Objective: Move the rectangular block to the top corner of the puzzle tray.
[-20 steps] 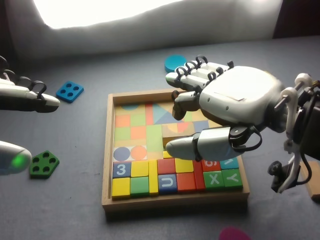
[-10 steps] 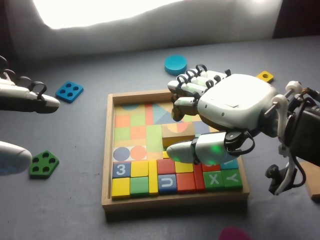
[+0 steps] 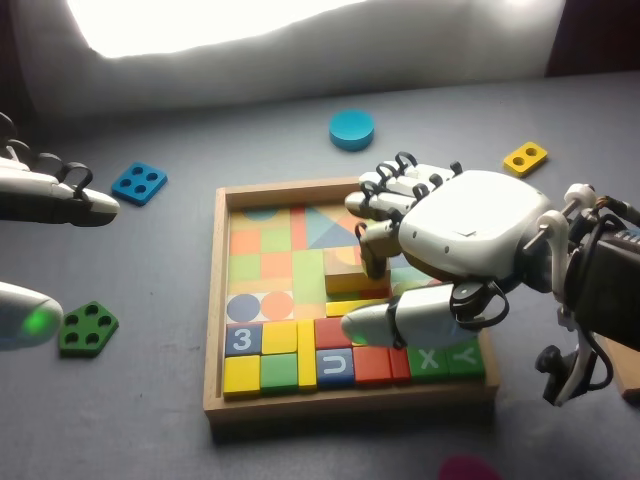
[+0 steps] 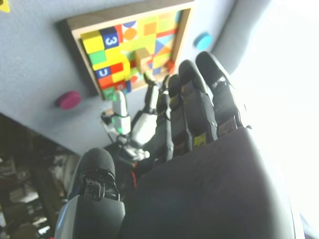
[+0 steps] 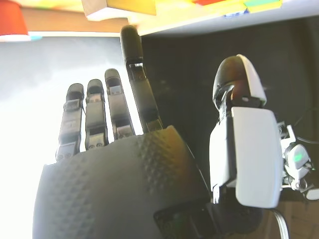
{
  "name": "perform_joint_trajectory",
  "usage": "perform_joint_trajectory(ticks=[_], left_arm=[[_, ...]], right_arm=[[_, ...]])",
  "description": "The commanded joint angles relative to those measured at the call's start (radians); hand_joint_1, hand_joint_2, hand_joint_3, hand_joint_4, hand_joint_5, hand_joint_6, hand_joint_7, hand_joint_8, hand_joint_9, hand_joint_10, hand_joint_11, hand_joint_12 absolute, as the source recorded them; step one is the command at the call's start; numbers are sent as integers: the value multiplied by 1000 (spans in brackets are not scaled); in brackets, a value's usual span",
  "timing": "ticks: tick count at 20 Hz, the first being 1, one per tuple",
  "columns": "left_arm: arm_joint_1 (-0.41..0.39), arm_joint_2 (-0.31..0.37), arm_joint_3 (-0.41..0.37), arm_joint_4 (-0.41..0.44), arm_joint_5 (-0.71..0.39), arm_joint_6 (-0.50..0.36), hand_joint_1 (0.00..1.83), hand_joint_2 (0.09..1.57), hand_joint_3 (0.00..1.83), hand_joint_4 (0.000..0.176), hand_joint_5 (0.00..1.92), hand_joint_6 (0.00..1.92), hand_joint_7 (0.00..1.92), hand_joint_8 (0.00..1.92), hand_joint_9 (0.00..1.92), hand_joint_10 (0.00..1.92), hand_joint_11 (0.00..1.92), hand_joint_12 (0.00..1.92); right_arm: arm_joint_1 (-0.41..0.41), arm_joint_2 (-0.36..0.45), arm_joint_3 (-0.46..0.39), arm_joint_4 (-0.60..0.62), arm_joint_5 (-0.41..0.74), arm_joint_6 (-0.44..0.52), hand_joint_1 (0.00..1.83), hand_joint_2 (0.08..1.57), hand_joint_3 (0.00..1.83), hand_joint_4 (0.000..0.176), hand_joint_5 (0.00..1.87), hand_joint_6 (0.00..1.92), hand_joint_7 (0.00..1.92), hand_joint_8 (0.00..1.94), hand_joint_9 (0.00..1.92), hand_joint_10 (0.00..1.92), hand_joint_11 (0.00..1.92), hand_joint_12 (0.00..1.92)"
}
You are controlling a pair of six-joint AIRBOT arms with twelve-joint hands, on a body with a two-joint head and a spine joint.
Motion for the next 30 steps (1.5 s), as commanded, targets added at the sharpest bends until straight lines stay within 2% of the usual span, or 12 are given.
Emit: perform_joint_trajectory(ticks=[1, 4, 8, 11, 13, 15, 19, 23, 28, 30], left_arm=[[-12, 0, 1, 10, 87, -2, 44, 1286, 0, 40, 213, 3, 300, 0, 353, 4, 0, 893], [-12, 0, 1, 10, 87, -2, 33, 1289, 0, 44, 191, 3, 295, 5, 344, 4, 0, 886], [-12, 0, 2, 10, 87, -2, 28, 1288, 0, 40, 194, 2, 304, 4, 350, 4, 0, 904], [-13, 0, 2, 10, 87, -2, 16, 1291, 1, 41, 183, 0, 277, 0, 332, 0, 0, 868], [-14, 0, 2, 10, 87, -2, 17, 1289, 0, 47, 193, 5, 289, 7, 339, 4, 0, 863], [-15, 0, 2, 10, 87, -2, 9, 1300, 4, 40, 174, 2, 271, 2, 320, 1, 0, 858], [-17, 0, 2, 10, 87, -2, 11, 1291, 0, 49, 180, 3, 283, 8, 326, 7, 0, 839], [-18, 0, 2, 10, 87, -2, 0, 1291, 0, 44, 170, 0, 262, 1, 310, 2, 0, 829], [-18, 0, 2, 10, 87, -2, 0, 1290, 0, 48, 184, 3, 295, 8, 325, 6, 0, 872], [-18, -1, 2, 10, 87, -2, 17, 1292, 0, 43, 189, 6, 283, 4, 323, 2, 0, 849]], right_arm=[[3, 2, 2, -20, 91, -1, 0, 1104, 0, 0, 603, 701, 110, 2, 0, 0, 0, 0], [-1, 2, 3, -20, 91, -4, 0, 1102, 0, 0, 693, 606, 128, 3, 0, 0, 0, 0], [10, 2, 3, -20, 92, -4, 0, 1100, 0, 0, 631, 582, 138, 6, 0, 0, 0, 0], [25, 3, 3, -20, 90, -4, 0, 1097, 0, 0, 572, 666, 123, 0, 0, 0, 0, 0], [43, 10, 1, -18, 74, -3, 0, 1101, 1, 0, 569, 678, 118, 0, 0, 0, 0, 0], [54, 18, -3, -8, 62, -3, 0, 1100, 0, 0, 563, 679, 126, 4, 0, 0, 0, 0], [65, 24, -4, -8, 64, -4, 0, 1101, 1, 0, 544, 681, 103, 0, 0, 0, 0, 0], [63, 20, -3, -8, 75, -19, 0, 1096, 0, 0, 550, 696, 102, 8, 0, 0, 0, 0], [58, 6, 4, -8, 84, -23, 0, 1089, 0, 6, 561, 704, 108, 9, 0, 0, 0, 0], [56, 1, 6, -8, 86, -23, 0, 1096, 0, 0, 552, 706, 107, 6, 0, 0, 0, 0]])
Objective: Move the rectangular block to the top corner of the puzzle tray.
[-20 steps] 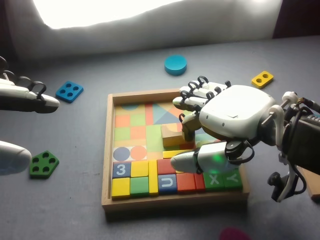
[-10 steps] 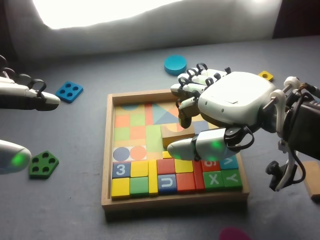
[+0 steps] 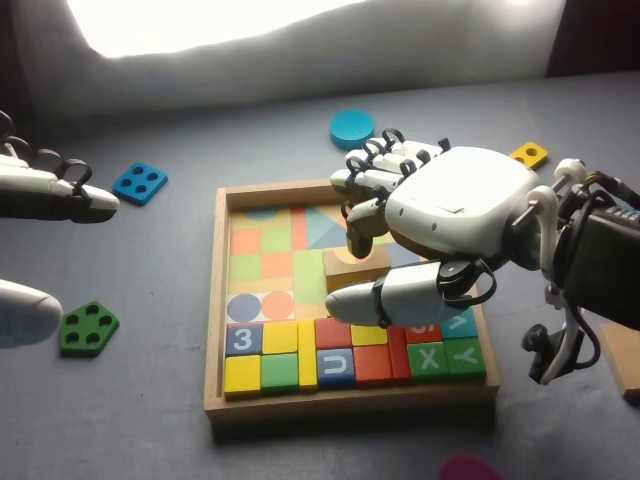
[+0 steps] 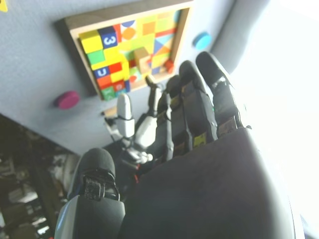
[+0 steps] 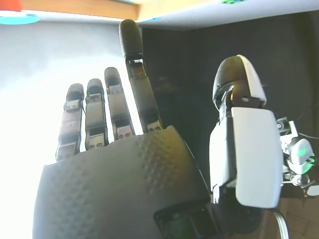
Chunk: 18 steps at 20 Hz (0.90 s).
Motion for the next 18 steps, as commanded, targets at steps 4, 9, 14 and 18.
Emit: perform_joint_trajectory(ticks=[4, 9, 14, 18], left_arm=[[-17, 0, 0, 10, 86, -2, 0, 1294, 1, 42, 184, 1, 294, 4, 328, 2, 0, 840], [-21, 0, 0, 10, 86, -2, 0, 1290, 0, 43, 181, 0, 276, 0, 322, 0, 0, 845], [-26, -1, -3, 10, 86, -2, 0, 1294, 2, 40, 177, 1, 262, 0, 317, 0, 0, 837], [-27, -1, -7, 10, 86, -2, 0, 1293, 1, 42, 177, 2, 274, 6, 324, 4, 0, 851]], right_arm=[[-2, 0, 3, -22, 104, -1, 0, 1092, 0, 0, 555, 710, 124, 11, 0, 0, 0, 0], [-6, -7, 10, -22, 119, -18, 0, 1094, 0, 0, 526, 720, 86, 0, 0, 0, 0, 0], [-25, -19, 26, -22, 119, -20, 0, 1096, 0, 0, 519, 728, 96, 4, 0, 0, 0, 0], [-25, -29, 38, -22, 119, -20, 0, 1094, 0, 0, 509, 766, 86, 1, 0, 0, 0, 0]])
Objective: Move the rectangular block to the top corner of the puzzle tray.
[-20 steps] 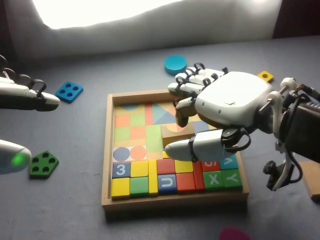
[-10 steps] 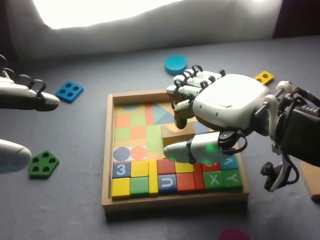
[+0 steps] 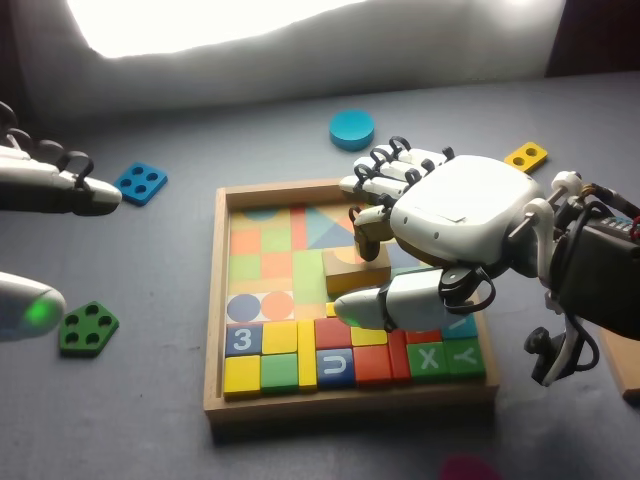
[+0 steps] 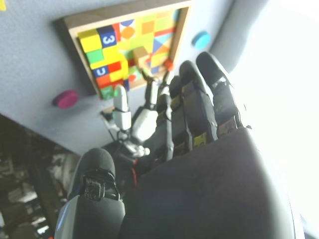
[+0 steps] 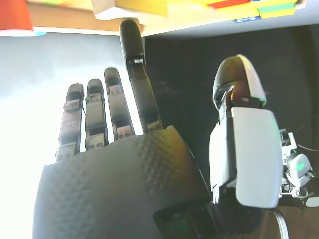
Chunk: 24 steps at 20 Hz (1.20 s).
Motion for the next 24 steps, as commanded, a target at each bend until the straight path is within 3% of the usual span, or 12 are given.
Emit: perform_joint_trajectory(ticks=[1, 20, 24], left_arm=[[-12, 0, -4, 10, 86, -2, 0, 1290, 0, 42, 179, 3, 284, 9, 328, 6, 0, 853], [-13, 0, -4, 10, 86, -2, 17, 1287, 0, 35, 219, 4, 316, 3, 353, 1, 0, 886], [-13, 0, -2, 10, 86, -2, 0, 1286, 0, 47, 211, 2, 294, 0, 336, 0, 0, 861]], right_arm=[[10, -2, 2, -24, 89, 4, 0, 1093, 0, 0, 502, 763, 80, 0, 0, 0, 0, 0], [-8, -24, 0, -24, 93, -13, 0, 1100, 2, 0, 490, 769, 78, 6, 0, 0, 0, 0], [-15, -27, 0, -24, 94, -19, 0, 1108, 5, 0, 495, 776, 64, 0, 0, 0, 0, 0]])
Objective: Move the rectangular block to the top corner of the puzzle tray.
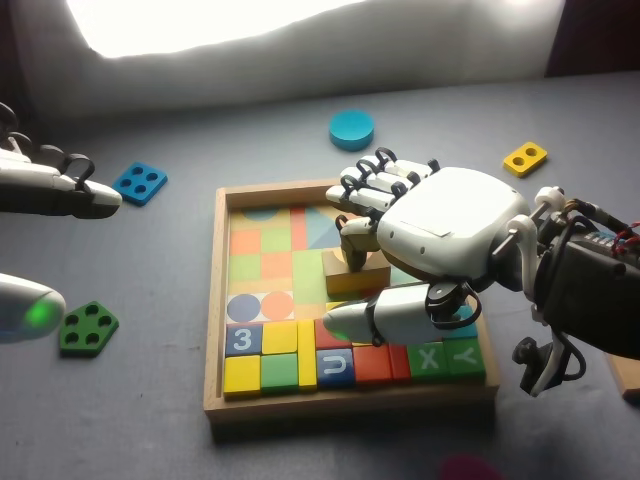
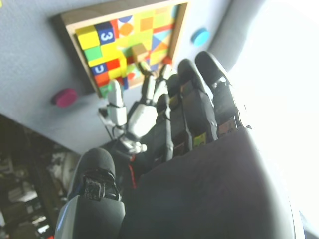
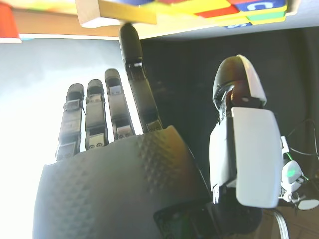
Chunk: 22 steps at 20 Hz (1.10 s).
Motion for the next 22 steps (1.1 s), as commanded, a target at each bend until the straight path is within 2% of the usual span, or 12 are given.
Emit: perform_joint_trajectory(ticks=[1, 3, 5, 7, 9, 11, 15, 16, 17, 19, 22], left_arm=[[-13, 0, -3, 10, 87, -2, 0, 1282, 0, 45, 208, 0, 290, 0, 335, 1, 0, 861], [-13, 0, -3, 10, 87, -2, 0, 1281, 0, 41, 193, 3, 283, 1, 309, 2, 0, 833], [-13, 0, -3, 10, 87, -2, 0, 1285, 1, 46, 189, 3, 293, 4, 316, 6, 0, 825], [-13, 0, -3, 10, 87, -2, 0, 1281, 0, 45, 219, 0, 319, 2, 359, 3, 3, 889], [-13, 0, -2, 10, 87, -2, 0, 1283, 0, 50, 207, 2, 298, 7, 340, 2, 0, 890], [-13, 0, -2, 10, 87, -2, 0, 1292, 3, 40, 186, 1, 284, 0, 327, 0, 0, 840], [-14, 0, -2, 10, 87, -2, 3, 1284, 0, 41, 215, 6, 282, 1, 332, 0, 0, 869], [-14, 0, -1, 10, 87, -2, 0, 1283, 0, 42, 215, 5, 274, 0, 324, 0, 0, 867], [-14, 0, -1, 10, 87, -2, 1, 1289, 1, 39, 203, 2, 265, 0, 311, 0, 0, 844], [-13, 0, -1, 10, 87, -2, 0, 1280, 0, 44, 201, 0, 277, 0, 332, 5, 0, 883], [-14, -1, 0, 10, 87, -2, 0, 1287, 1, 40, 213, 2, 284, 1, 325, 0, 0, 850]], right_arm=[[0, 2, -2, -22, 72, 0, 0, 1110, 6, 0, 500, 778, 59, 0, 0, 0, 0, 0], [-1, 3, -1, -22, 73, -7, 0, 1105, 4, 0, 496, 777, 71, 6, 0, 0, 0, 0], [-1, 3, -1, -22, 80, -20, 0, 1105, 3, 0, 476, 773, 77, 8, 0, 0, 0, 0], [10, 5, 0, -22, 82, -19, 0, 1104, 3, 0, 452, 764, 11, 0, 0, 0, 0, 0], [17, 5, 0, -22, 83, -15, 0, 1099, 0, 0, 473, 775, 57, 21, 0, 0, 0, 0], [20, 6, 0, -22, 86, -13, 0, 1103, 2, 0, 497, 784, 78, 26, 0, 0, 0, 0], [21, 18, -3, -22, 136, 0, 0, 1099, 0, 0, 439, 747, 50, 13, 0, 0, 0, 0], [13, 25, -4, -26, 155, 16, 0, 1100, 0, 0, 471, 718, 83, 10, 0, 0, 0, 0], [-1, 36, -4, -88, 182, 89, 0, 1099, 0, 0, 467, 706, 90, 8, 0, 0, 0, 0], [-26, 52, -11, -191, 246, 179, 0, 1104, 2, 0, 479, 707, 101, 11, 0, 0, 0, 0], [-26, 53, -14, -191, 242, 183, 0, 1099, 0, 0, 480, 703, 117, 15, 0, 0, 0, 0]])
